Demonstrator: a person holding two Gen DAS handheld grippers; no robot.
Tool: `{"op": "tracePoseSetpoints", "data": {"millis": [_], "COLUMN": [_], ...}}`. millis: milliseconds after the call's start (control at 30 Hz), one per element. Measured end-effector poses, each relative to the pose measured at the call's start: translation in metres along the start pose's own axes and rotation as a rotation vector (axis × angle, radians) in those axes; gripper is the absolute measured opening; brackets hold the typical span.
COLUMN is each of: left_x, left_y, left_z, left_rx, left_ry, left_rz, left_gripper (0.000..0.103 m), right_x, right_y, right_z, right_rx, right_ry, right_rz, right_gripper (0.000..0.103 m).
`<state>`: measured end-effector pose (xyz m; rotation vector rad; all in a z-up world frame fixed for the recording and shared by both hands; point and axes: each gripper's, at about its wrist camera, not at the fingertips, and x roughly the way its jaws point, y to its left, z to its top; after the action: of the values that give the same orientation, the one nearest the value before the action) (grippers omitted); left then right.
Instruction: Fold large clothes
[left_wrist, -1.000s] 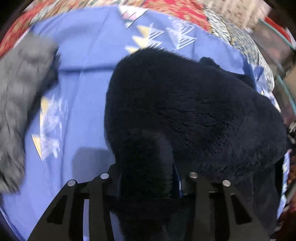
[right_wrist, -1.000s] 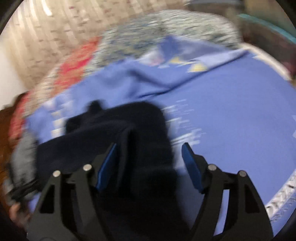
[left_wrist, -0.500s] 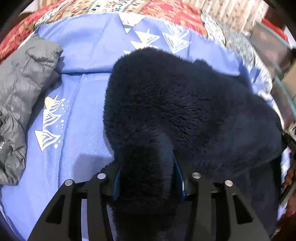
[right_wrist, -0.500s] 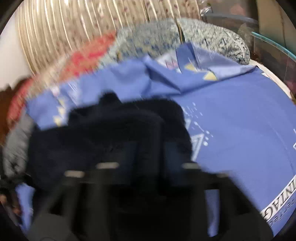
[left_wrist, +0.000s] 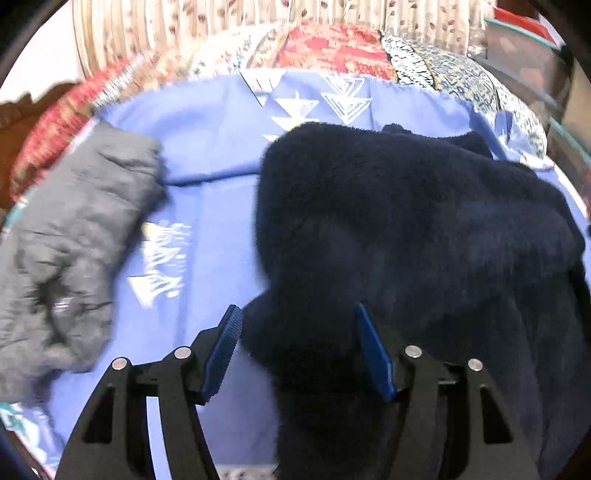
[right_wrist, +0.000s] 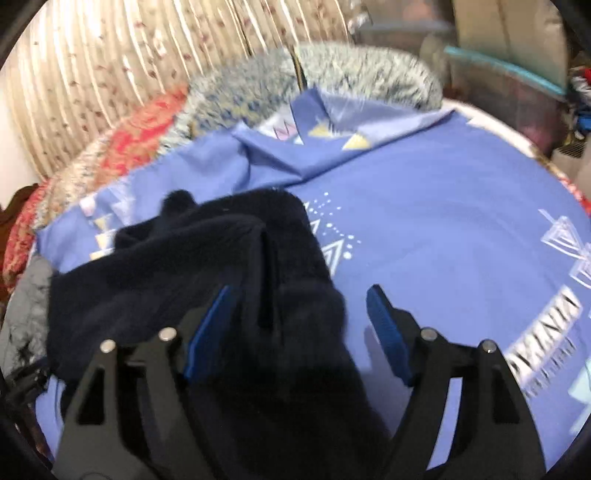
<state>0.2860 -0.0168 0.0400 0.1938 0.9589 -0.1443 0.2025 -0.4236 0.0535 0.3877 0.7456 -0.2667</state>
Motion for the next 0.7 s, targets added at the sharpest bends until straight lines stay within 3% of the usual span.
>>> {"op": "tracePoseSetpoints", "data": {"millis": [200,433,567,700], "left_x": [-0.038,-0.057,-0.067,-0.073], "left_y": [0.006,-0.003,-0.007,-0.015], "left_z": [-0.058,-0.112,-0.134,-0.15], "left_rx": [0.049,0.038,0.039,0.058], "left_ry": [0.004,0.054,0.082,0.107], "left_rz": [0.031,0.008,0.005,0.007], "left_gripper": [0.084,0.084,0.084,0.084], "right_x": [-0.057,-0.076,-0.072,-0.082], "right_y": [0.004,0.019,0.003,-0.019], "right_z": [-0.073,-0.141,-0.16,-0.167], "right_rx": [-0.073,-0.226,-0.195,-0.095], "right_ry": [0.026,0.131,0.219,0.225], "right_rz": [-0.004,-0.023,-0.025,0.005], "right_gripper": [0.074,0.077,0.078,0.079]}}
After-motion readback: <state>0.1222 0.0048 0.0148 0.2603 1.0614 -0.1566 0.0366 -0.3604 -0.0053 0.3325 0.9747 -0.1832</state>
